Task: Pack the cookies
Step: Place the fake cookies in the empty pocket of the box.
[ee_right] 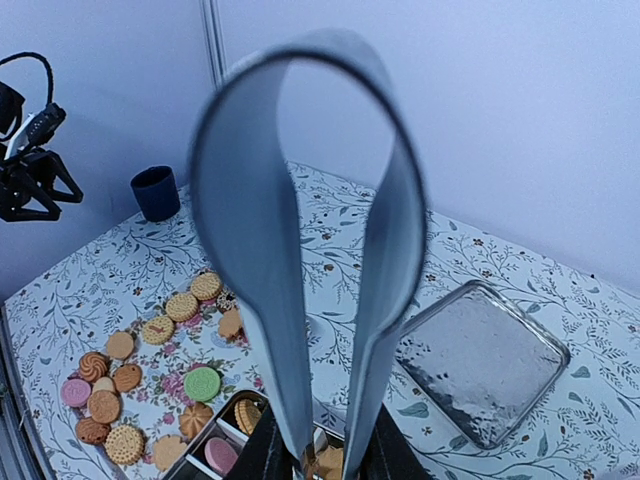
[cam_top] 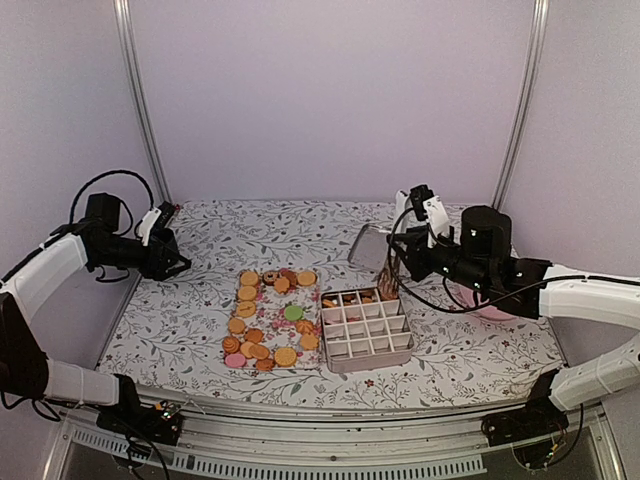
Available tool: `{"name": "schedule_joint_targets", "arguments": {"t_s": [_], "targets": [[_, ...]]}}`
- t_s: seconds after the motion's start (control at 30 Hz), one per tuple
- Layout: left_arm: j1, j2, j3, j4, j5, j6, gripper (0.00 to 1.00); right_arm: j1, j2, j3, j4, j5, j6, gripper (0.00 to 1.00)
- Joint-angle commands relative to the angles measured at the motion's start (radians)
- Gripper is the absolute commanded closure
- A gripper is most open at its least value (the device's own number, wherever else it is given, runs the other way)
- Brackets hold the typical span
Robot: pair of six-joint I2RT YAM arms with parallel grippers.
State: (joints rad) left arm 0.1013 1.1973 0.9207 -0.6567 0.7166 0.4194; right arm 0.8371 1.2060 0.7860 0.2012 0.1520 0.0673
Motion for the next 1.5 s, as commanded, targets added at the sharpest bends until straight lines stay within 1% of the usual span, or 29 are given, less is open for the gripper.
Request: {"name": "schedule_joint_targets", "arguments": {"t_s": [0.0, 0.23, 0.57, 0.9, 1.07, 1.17, 1.2, 1.33, 1.47], "targets": [[0.002, 0.002, 0.026, -0.007, 0.000, 0.013, 0.33, -0.037, -0.039, -0.036, -0.008, -0.006, -0.009, 1.00], [0.001, 0.010, 0.028, -0.008, -0.003, 0.016, 0.33, -0.041, -0.010, -0.027, -0.006, -0.081, 0.001, 1.00], [0.001, 0.012, 0.029, -0.008, -0.004, 0.018, 0.33, -0.041, 0.004, -0.052, -0.016, -0.020, -0.013, 1.00], [0.002, 0.016, 0.034, -0.008, -0.003, 0.020, 0.33, -0.041, 0.039, -0.049, -0.007, -0.025, -0.023, 1.00], [0.001, 0.024, 0.038, -0.011, 0.004, 0.032, 0.33, -0.040, 0.041, -0.035, -0.013, -0.031, -0.028, 0.83], [0.001, 0.043, 0.048, -0.011, 0.006, 0.034, 0.33, -0.040, 0.032, -0.013, -0.028, -0.028, -0.034, 0.66], [0.001, 0.052, 0.049, -0.010, 0.007, 0.037, 0.33, -0.040, 0.031, -0.003, -0.033, -0.026, -0.035, 0.62], [0.001, 0.088, 0.058, 0.003, 0.008, 0.044, 0.33, -0.041, 0.032, 0.033, -0.054, -0.035, -0.032, 0.55], [0.001, 0.139, 0.085, 0.003, 0.017, 0.045, 0.33, -0.041, 0.051, 0.084, -0.064, -0.041, -0.032, 0.54]]}}
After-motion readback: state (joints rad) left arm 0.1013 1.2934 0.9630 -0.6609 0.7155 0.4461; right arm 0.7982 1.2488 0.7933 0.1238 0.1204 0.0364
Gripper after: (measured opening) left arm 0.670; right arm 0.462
